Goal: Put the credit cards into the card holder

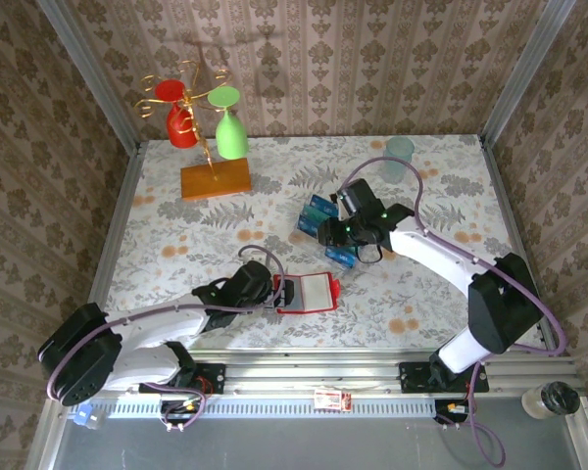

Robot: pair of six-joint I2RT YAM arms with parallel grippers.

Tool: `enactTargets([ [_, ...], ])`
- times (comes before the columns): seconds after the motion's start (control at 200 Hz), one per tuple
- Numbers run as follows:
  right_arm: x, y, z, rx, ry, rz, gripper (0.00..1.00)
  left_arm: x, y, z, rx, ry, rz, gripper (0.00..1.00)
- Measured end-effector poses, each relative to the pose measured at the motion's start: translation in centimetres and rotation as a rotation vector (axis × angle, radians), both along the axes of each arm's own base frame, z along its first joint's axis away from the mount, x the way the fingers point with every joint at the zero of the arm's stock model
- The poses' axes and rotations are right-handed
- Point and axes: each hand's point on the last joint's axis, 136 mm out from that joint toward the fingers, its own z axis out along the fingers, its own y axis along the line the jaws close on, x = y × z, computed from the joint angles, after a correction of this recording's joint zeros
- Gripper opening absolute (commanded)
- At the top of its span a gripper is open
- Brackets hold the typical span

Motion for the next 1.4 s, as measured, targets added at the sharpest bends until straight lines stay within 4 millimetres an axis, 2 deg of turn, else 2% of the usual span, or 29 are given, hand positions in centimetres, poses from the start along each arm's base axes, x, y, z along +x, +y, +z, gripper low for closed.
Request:
enactTargets([
  [0.265, -0.9, -2.5, -4.1, -0.243, 0.092, 0.085, 0.34, -0.1, 0.5, -0.9, 0.029, 0.008, 0.011, 1.00],
  [0.395, -1.1, -3.2, -5.2, -0.309, 0.114, 0.106, 0.33, -0.3, 1.0, -1.6, 0.049, 0.015, 0.017, 1.00],
  [0.68, -0.8, -3.2, -6.0, -0.381, 0.116, 0.139, 0.30, -0.5, 1.6, -2.6, 0.080, 0.029, 0.023, 1.00],
  [1.1, -0.3, -2.9, -6.6, -0.390, 0.123, 0.151, 0.18, -0.4, 1.6, -2.6, 0.077, 0.023, 0.025, 1.00],
  [1.2, -0.3, -2.8, -6.6, -0.392, 0.122, 0.159, 0.19, -0.4, 1.6, -2.6, 0.077, 0.022, 0.025, 1.00],
  [1.3, -0.3, -2.8, -6.6, -0.392, 0.121, 0.166, 0.26, -0.4, 1.6, -2.6, 0.077, 0.021, 0.027, 1.00],
  [1.4, -0.4, -2.6, -6.5, -0.392, 0.119, 0.177, 0.27, -0.4, 1.7, -2.7, 0.078, 0.020, 0.027, 1.00],
])
